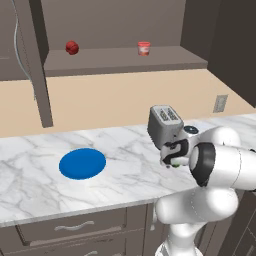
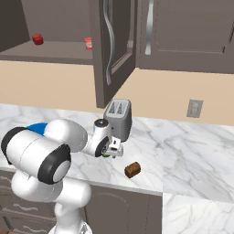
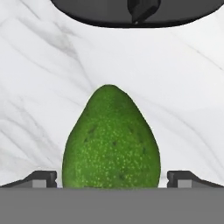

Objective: Pick the avocado and bread from the counter and place them on the plate. Then pick the jam from the cabinet and place it next to the plate. Lastly close the cabinet door.

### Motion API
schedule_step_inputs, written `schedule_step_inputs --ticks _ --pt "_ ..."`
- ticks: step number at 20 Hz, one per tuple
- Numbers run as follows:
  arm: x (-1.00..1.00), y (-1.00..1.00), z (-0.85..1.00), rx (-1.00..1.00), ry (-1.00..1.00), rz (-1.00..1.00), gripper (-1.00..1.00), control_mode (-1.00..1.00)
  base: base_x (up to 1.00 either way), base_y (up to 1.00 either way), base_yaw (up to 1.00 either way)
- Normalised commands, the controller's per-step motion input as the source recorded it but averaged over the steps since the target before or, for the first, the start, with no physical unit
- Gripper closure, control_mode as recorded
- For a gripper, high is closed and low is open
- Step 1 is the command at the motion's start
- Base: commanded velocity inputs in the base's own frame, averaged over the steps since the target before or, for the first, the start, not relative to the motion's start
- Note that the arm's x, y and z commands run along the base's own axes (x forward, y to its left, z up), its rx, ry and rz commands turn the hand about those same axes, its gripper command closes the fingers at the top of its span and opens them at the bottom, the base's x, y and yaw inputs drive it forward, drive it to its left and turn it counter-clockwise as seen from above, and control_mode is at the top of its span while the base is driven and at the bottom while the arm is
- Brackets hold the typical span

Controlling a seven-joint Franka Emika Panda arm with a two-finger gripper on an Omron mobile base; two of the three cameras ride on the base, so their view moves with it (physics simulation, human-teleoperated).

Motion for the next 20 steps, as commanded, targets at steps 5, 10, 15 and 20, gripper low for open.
schedule_step_inputs --ticks 5,10,15,20 --pt "0.11 0.00 -0.35 0.00 0.00 0.00 1.00 -1.00 0.00 0.00 0.00" --pt "0.10 0.00 -0.34 0.00 0.00 0.00 1.00 -1.00 0.00 0.00 0.00" --pt "0.03 0.03 -0.25 -0.01 -0.01 0.00 1.00 -1.00 0.00 0.00 0.00" --pt "-0.09 0.43 0.10 -0.02 -0.14 0.09 1.00 -1.00 0.00 0.00 0.00"
